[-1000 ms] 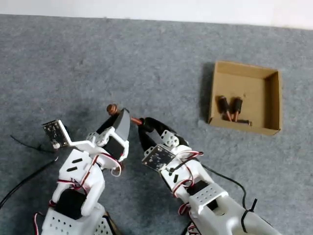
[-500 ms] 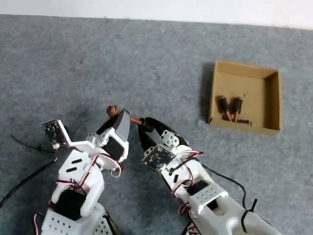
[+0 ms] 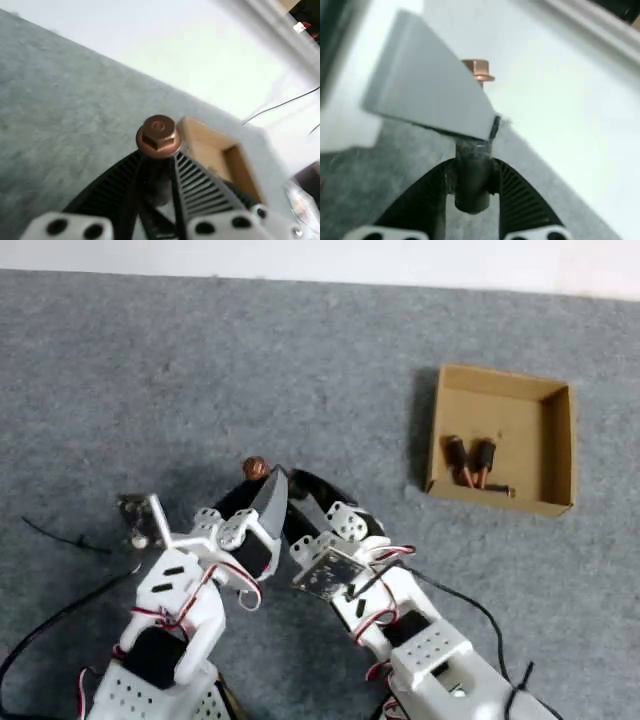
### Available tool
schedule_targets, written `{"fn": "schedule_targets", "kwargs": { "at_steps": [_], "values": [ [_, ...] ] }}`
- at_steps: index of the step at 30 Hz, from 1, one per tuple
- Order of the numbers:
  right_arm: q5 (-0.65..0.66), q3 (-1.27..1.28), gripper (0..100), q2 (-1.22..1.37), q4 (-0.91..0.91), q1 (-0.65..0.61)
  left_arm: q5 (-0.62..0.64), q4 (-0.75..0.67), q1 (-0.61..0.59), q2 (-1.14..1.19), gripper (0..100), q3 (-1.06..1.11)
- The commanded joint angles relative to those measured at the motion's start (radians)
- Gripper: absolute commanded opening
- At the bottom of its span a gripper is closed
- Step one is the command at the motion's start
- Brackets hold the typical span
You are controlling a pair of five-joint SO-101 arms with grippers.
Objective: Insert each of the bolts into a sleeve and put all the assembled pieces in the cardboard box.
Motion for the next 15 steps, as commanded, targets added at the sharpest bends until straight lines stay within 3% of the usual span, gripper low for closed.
{"fn": "schedule_targets", "kwargs": {
  "at_steps": [1,15],
  "values": [
    [0.0,0.134,0.5,-0.12,0.102,-0.007,-0.015,-0.014,0.013,-0.002,1,-0.004],
    [0.0,0.134,0.5,-0.182,0.17,-0.007,-0.017,-0.014,0.013,-0.002,4,-0.005]
  ]
}}
